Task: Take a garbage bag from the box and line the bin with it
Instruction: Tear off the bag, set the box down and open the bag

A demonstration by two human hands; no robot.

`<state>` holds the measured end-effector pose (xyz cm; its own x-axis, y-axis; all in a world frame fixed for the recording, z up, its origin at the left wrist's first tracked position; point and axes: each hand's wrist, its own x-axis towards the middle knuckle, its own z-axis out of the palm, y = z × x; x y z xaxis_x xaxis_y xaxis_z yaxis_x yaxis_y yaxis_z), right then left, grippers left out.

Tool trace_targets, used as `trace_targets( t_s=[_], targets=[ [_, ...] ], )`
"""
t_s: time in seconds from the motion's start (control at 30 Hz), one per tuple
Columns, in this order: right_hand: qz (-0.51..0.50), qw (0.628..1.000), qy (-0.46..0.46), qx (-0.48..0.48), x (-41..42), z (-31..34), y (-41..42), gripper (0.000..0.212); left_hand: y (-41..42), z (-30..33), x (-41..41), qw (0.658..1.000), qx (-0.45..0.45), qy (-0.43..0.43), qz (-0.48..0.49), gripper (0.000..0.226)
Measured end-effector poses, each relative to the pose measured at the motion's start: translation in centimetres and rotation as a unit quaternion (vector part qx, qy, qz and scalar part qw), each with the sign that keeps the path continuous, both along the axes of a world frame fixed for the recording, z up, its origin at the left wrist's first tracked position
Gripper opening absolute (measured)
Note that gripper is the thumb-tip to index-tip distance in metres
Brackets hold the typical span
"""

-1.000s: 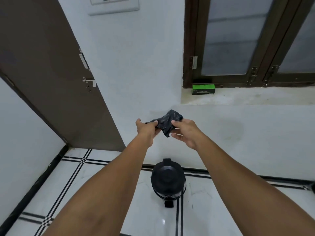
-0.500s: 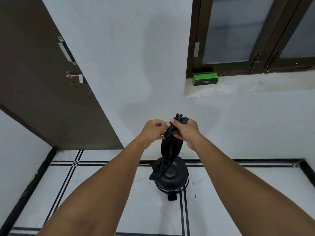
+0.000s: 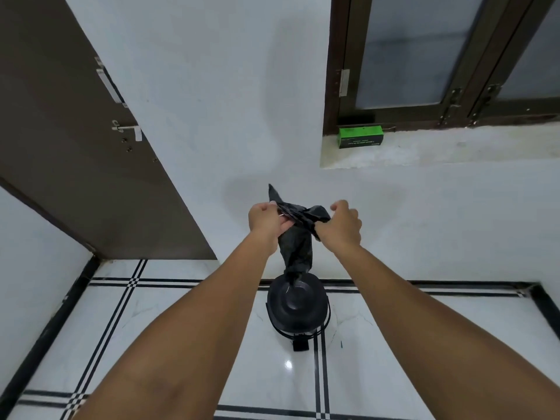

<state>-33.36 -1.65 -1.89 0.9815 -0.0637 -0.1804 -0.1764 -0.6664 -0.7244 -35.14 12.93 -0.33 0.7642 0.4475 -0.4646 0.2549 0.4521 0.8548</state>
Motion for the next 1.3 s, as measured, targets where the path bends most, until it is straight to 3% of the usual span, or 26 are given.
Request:
trace_targets(
  t_s=[0.07, 0.13, 0.23, 0.3, 0.47, 0.57, 0.63, 0.7, 0.73, 0.8, 0.9, 0.97, 1.17, 1.3],
  targets=[
    [0.043, 0.986, -0.153, -0.040, -0.4, 0.4, 0.3, 0.039, -0.7, -0.1, 0.0, 0.996, 0.077, -0.005, -0.042, 0.012],
    [0.103, 0.974, -0.202, -0.014, -0.2, 0.8, 0.6, 0.031, -0.9, -0.1, -0.1, 0.993, 0.093, -0.018, -0.075, 0.012],
    [0.157, 0.981, -0.098, 0.058, 0.1, 1.2, 0.7, 0.019, -0.8, 0.0, -0.4, 0.992, 0.070, -0.032, -0.099, 0.016],
    [0.136, 0.985, -0.059, 0.086, 0.3, 1.0, 0.5, 0.011, -0.6, 0.0, -0.5, 0.994, 0.050, -0.035, -0.092, 0.017],
    [-0.005, 0.981, 0.007, 0.192, 0.5, -0.2, -0.3, 0.009, 0.6, 0.2, -0.6, 0.995, -0.069, -0.058, -0.029, 0.027],
    [-0.108, 0.953, 0.041, 0.280, 0.9, -0.1, -1.0, 0.011, 1.5, 0.5, -0.5, 0.994, -0.094, -0.056, 0.001, 0.027],
    [-0.157, 0.929, 0.064, 0.329, 1.3, 0.3, -1.1, 0.014, 1.5, 0.7, -0.5, 0.999, -0.036, -0.033, -0.013, 0.020],
    [-0.190, 0.916, 0.065, 0.348, 1.5, 1.0, -1.0, 0.017, 1.6, 0.9, -0.7, 0.990, 0.125, -0.006, -0.058, 0.005],
    [-0.200, 0.914, 0.057, 0.347, 1.5, 1.3, -0.9, 0.020, 1.7, 0.8, -0.9, 0.970, 0.226, -0.009, -0.093, 0.007],
    [-0.190, 0.926, 0.022, 0.325, 1.3, 2.1, -0.8, 0.028, 2.1, 0.7, -1.4, 0.895, 0.405, -0.038, -0.185, 0.017],
    [-0.067, 0.964, -0.074, 0.245, 1.0, 2.9, -0.9, 0.035, 3.0, 0.7, -1.8, 0.718, 0.630, -0.011, -0.295, 0.020],
    [0.040, 0.979, -0.115, 0.162, 0.8, 3.2, -0.9, 0.034, 3.6, 0.7, -1.8, 0.640, 0.702, 0.017, -0.313, 0.028],
    [0.270, 0.949, -0.137, -0.092, 0.1, 2.8, -1.3, 0.027, 4.5, 0.8, -1.5, 0.570, 0.765, 0.122, -0.274, 0.028],
    [0.307, 0.913, -0.107, -0.248, -0.5, 2.2, -1.6, 0.033, 4.6, 1.3, -1.5, 0.533, 0.783, 0.142, -0.287, 0.027]
  ],
)
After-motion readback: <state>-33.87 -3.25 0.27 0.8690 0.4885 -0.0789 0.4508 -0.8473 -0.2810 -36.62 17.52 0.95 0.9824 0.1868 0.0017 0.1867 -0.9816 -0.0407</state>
